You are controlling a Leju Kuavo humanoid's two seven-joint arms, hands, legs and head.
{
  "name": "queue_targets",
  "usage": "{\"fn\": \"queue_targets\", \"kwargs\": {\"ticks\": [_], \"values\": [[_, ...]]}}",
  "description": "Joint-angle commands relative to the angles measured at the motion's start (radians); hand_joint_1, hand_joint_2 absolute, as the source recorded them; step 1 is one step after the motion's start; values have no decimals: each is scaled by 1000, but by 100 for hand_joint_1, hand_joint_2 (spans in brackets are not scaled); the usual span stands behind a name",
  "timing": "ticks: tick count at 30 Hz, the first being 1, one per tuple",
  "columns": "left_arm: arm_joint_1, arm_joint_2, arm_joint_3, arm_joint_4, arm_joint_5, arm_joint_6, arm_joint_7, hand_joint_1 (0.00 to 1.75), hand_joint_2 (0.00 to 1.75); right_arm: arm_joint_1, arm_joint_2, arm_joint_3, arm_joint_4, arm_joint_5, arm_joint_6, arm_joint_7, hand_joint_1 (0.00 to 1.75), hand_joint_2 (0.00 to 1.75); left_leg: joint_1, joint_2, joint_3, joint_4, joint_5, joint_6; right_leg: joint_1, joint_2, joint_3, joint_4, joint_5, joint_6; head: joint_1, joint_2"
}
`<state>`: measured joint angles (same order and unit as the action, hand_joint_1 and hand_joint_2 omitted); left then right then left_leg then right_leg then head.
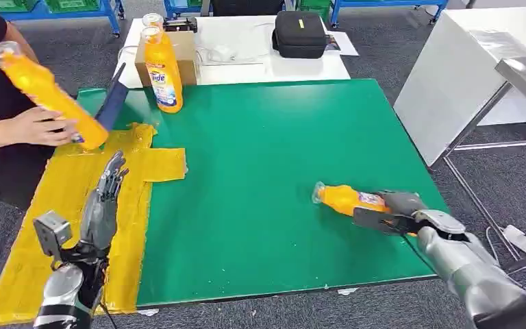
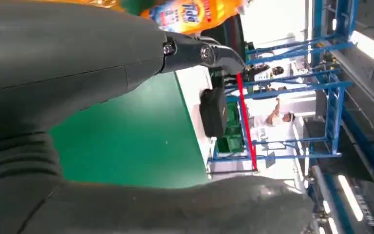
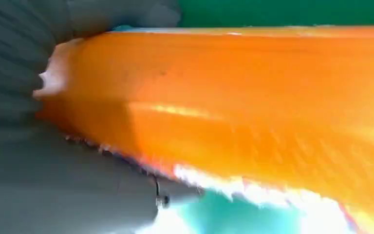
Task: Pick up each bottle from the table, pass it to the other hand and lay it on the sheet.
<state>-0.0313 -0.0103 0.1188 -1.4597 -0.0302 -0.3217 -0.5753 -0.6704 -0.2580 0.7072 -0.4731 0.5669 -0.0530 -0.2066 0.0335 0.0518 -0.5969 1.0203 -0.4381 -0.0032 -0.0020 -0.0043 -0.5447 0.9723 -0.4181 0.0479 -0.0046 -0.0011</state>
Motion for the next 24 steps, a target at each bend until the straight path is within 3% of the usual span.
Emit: {"fn": "queue_targets", "kwargs": {"ticks": [1,4,5,7,16,24], "values": [[172,-99,235,-209,9,-160,11,0,175,218,423,-288,-794,-239,7,38,175,175,2,24,-2,-1,-3,-4,1,28,-16,4,4,-5,-2,0],[168,-112,223,-224,18,-171,26,0,175,225,437,-270,-849,-251,12,53,175,175,-1,1,-13,2,4,-1,-1,7,-27,12,-3,-5,-5,0],[166,-112,222,-224,18,-171,27,0,175,231,427,-273,-846,-250,12,51,175,175,0,-11,-11,1,11,-3,-1,-6,-31,12,-4,-4,-4,0],[164,-108,220,-218,19,-170,29,0,175,230,422,-280,-830,-260,15,37,175,175,0,-29,-22,0,17,-3,-1,-23,-37,11,-3,-2,-3,0],[168,-113,217,-229,28,-179,24,0,175,226,440,-275,-832,-261,18,-14,175,175,-4,-29,-24,-1,16,-2,-4,-25,-38,11,-3,-5,-3,0],[198,-143,115,-318,65,-194,52,0,175,209,528,-84,-754,-216,34,19,175,175,-3,-25,-23,-1,15,-3,-3,-21,-39,12,-3,-5,-3,0]]}}
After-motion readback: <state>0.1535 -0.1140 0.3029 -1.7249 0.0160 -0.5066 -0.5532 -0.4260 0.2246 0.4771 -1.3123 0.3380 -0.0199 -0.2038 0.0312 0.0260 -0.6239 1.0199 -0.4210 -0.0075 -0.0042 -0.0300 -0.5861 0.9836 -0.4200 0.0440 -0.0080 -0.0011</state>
